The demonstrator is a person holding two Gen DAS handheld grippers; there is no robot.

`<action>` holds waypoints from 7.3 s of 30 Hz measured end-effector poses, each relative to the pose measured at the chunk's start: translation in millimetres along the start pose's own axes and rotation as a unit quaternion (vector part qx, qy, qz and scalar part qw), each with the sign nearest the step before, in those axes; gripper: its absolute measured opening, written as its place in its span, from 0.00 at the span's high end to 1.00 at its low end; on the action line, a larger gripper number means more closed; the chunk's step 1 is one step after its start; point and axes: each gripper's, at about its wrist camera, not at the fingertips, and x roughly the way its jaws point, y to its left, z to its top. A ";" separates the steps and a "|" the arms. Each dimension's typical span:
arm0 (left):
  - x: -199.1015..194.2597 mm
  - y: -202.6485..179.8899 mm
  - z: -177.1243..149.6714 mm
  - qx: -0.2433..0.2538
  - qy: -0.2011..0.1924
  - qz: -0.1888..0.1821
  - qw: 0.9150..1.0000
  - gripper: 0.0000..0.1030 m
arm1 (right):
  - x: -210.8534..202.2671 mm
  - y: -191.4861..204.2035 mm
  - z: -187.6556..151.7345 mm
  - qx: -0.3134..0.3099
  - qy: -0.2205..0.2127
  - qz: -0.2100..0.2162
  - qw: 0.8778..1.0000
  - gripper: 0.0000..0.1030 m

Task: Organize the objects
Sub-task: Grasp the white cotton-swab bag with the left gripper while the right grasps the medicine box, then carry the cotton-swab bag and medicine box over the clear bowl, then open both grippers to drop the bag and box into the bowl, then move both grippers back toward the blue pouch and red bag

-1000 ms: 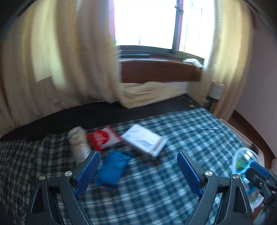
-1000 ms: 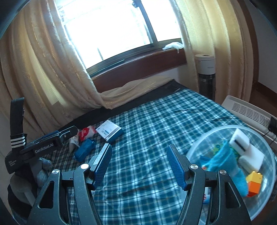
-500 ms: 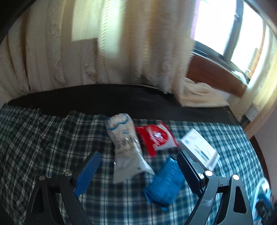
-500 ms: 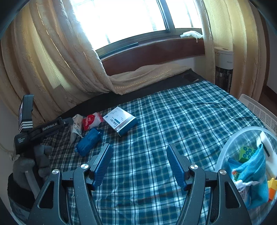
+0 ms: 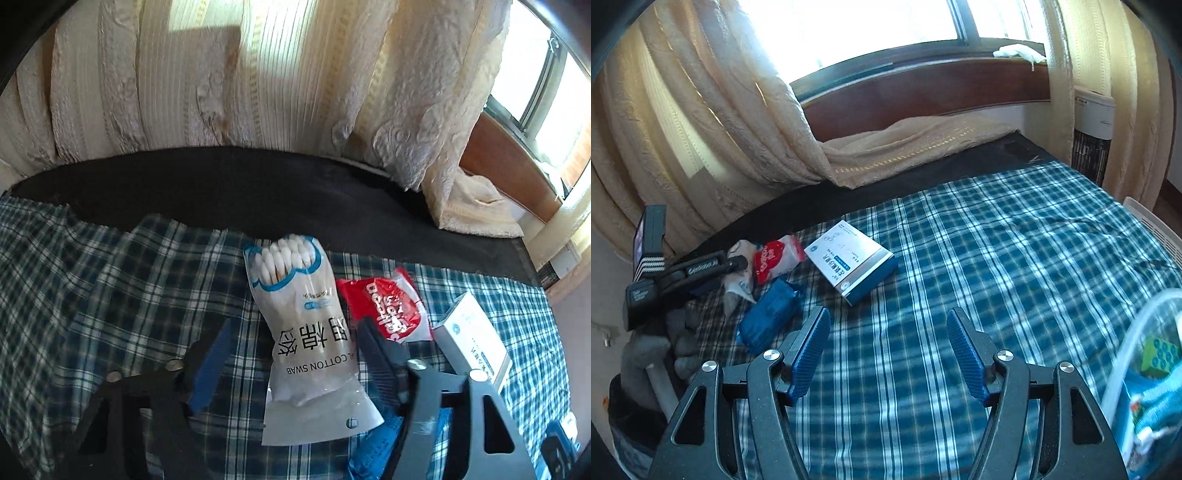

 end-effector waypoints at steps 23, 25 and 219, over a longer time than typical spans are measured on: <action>-8.1 1.9 0.9 0.007 -0.004 -0.056 0.998 0.56 | 103.0 33.8 51.9 -0.050 0.057 0.051 0.996 0.32; -9.8 3.0 1.8 0.006 -0.005 -0.057 0.998 0.56 | 104.9 35.5 51.0 -0.057 0.064 0.059 0.995 0.31; -46.0 -77.1 -73.4 0.179 -0.021 -0.039 0.983 0.16 | -129.9 -31.8 -56.9 0.012 -0.078 0.002 0.997 0.36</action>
